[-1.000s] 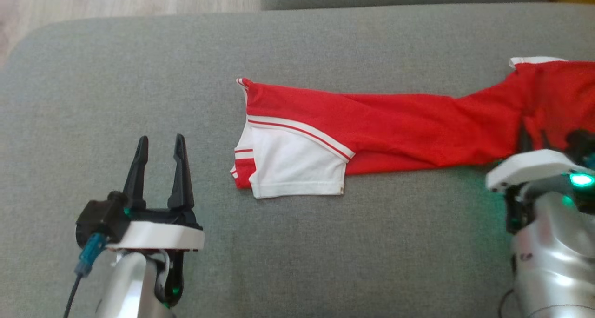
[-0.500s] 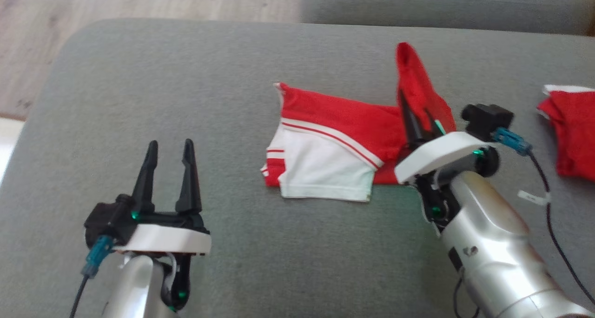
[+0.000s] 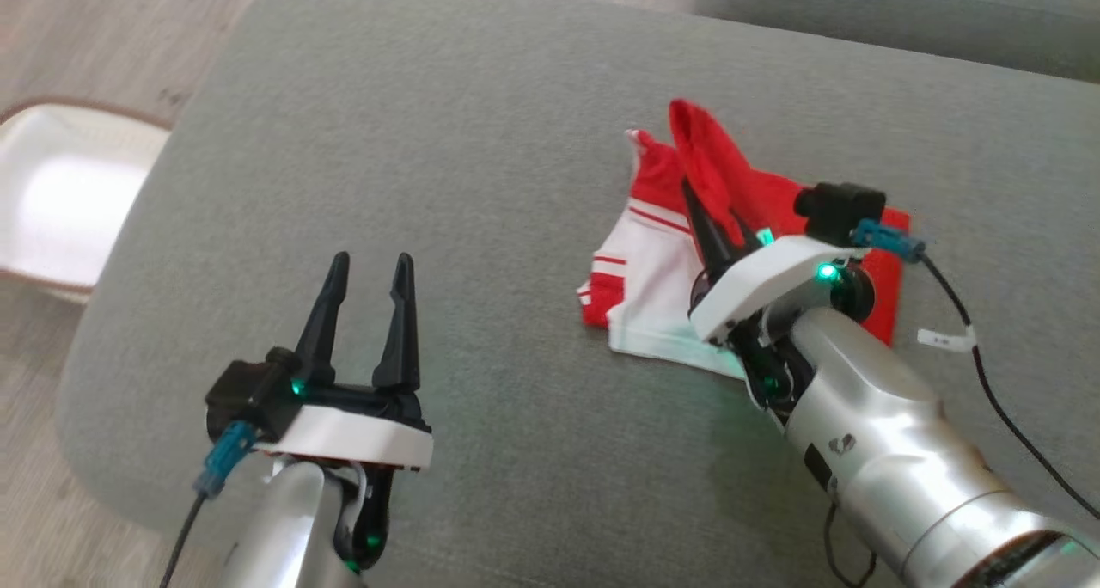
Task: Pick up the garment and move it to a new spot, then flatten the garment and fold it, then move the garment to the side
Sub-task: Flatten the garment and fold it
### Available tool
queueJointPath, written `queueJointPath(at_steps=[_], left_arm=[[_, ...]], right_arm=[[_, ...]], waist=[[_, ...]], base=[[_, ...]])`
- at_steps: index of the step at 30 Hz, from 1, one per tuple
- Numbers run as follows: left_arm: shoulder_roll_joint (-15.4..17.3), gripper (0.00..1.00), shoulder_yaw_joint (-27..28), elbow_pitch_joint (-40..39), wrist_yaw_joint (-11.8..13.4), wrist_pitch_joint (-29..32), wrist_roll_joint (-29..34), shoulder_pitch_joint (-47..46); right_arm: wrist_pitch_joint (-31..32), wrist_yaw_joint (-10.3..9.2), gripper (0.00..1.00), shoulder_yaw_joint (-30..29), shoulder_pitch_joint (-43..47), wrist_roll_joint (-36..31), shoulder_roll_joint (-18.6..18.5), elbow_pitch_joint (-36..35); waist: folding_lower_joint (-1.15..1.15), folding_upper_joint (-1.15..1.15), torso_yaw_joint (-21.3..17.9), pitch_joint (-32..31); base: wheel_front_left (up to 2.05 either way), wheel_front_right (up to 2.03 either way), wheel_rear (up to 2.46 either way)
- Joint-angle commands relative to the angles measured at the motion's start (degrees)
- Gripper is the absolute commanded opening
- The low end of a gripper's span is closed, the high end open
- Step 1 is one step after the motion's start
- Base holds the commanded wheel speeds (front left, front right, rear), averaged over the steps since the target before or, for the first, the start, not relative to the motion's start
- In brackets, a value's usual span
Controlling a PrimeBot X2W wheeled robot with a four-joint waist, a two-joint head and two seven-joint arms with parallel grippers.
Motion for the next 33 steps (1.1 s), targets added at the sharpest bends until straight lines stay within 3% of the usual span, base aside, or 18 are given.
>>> queueJointPath(at_steps=[1,2,9,15,20,24,29,33], left_arm=[[0.4,1.0,1.2,-1.5,0.7,-0.3,-0.3,-2.2],[0.4,1.0,1.2,-1.4,0.8,-0.3,-0.4,-2.2],[0.4,1.0,2.1,-0.9,1.1,-0.3,-0.3,-2.1],[0.4,1.0,3.9,-1.5,1.0,-0.3,0.3,-2.2],[0.4,1.0,5.6,-3.7,0.8,-0.3,1.0,-2.4],[0.4,1.0,6.4,-4.9,0.6,-0.3,1.6,-2.8],[0.4,1.0,6.9,-5.8,0.3,-0.3,2.7,-3.4],[0.4,1.0,7.6,-6.4,0.3,-0.3,3.1,-3.0]], right_arm=[[-1.0,-0.04,0.06,2.1,-1.7,1.8,0.9,-1.0],[-1.1,-0.04,1.0,3.2,-1.6,3.0,0.9,-1.3],[-1.2,-0.04,1.0,10.4,-1.3,11.7,0.9,-8.5],[-1.3,-0.04,1.0,7.4,-4.4,9.2,0.9,-8.5],[-1.3,-0.04,1.0,-0.8,-5.6,-4.1,0.9,-7.1],[-1.3,-0.04,1.0,-12.2,-3.2,-18.8,0.8,-8.6],[-1.3,-0.04,1.0,-24.1,5.1,-35.2,0.4,-16.5],[-1.3,-0.04,1.0,-31.4,12.1,-42.0,0.6,-23.5]], waist=[[0.0,0.0,1.4,0.7],[0.0,0.0,1.5,0.7],[0.0,0.0,0.7,0.6],[0.0,0.0,-4.0,0.1],[0.0,0.0,-9.3,0.0],[0.0,0.0,-13.0,0.2],[0.0,0.0,-16.1,0.3],[0.0,0.0,-18.0,0.3]], base=[[0.0,0.0,0.0],[0.0,0.0,0.0],[0.0,0.0,0.0],[0.0,0.0,0.0],[0.0,0.0,0.0],[0.0,0.0,0.0],[0.0,0.0,0.0],[0.0,0.0,0.0]])
